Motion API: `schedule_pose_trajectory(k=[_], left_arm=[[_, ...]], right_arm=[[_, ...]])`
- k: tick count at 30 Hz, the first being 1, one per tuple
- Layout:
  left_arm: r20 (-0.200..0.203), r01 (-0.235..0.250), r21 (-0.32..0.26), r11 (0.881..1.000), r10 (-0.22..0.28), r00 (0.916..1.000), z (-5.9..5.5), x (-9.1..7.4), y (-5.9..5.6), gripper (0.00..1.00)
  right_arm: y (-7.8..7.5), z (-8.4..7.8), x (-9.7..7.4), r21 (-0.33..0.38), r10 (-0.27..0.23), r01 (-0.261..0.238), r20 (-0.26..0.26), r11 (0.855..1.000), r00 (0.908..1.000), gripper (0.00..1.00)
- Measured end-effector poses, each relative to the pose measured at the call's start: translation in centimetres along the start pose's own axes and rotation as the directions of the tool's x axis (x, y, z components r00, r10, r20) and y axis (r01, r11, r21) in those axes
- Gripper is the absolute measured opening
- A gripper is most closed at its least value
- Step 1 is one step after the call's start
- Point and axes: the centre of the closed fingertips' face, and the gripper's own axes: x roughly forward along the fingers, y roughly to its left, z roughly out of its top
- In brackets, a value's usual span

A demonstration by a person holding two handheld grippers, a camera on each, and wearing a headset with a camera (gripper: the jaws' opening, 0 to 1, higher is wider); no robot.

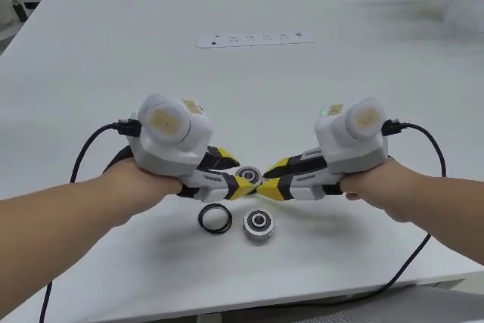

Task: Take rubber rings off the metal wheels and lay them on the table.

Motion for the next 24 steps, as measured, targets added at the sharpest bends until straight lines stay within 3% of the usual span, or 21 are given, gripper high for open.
schedule_pose_trajectory(k=[7,14,24], left_arm=[[-0.017,0.000,0.006,1.000,0.000,0.9999,-0.35,0.44,0.21,0.22],[-0.010,-0.019,0.008,1.000,0.019,0.9998,-0.23,0.55,0.47,0.15],[-0.001,-0.041,-0.001,0.999,0.041,0.9991,-0.25,0.76,0.69,0.14]], right_arm=[[0.01,-0.02,-0.02,0.004,0.002,-0.002,0.004,1.000,1.0000,0.15],[0.07,0.02,0.12,0.001,0.011,-0.011,0.009,1.000,0.9999,0.13],[0.42,0.15,0.13,-0.002,0.021,-0.021,0.013,1.000,0.9997,0.13]])
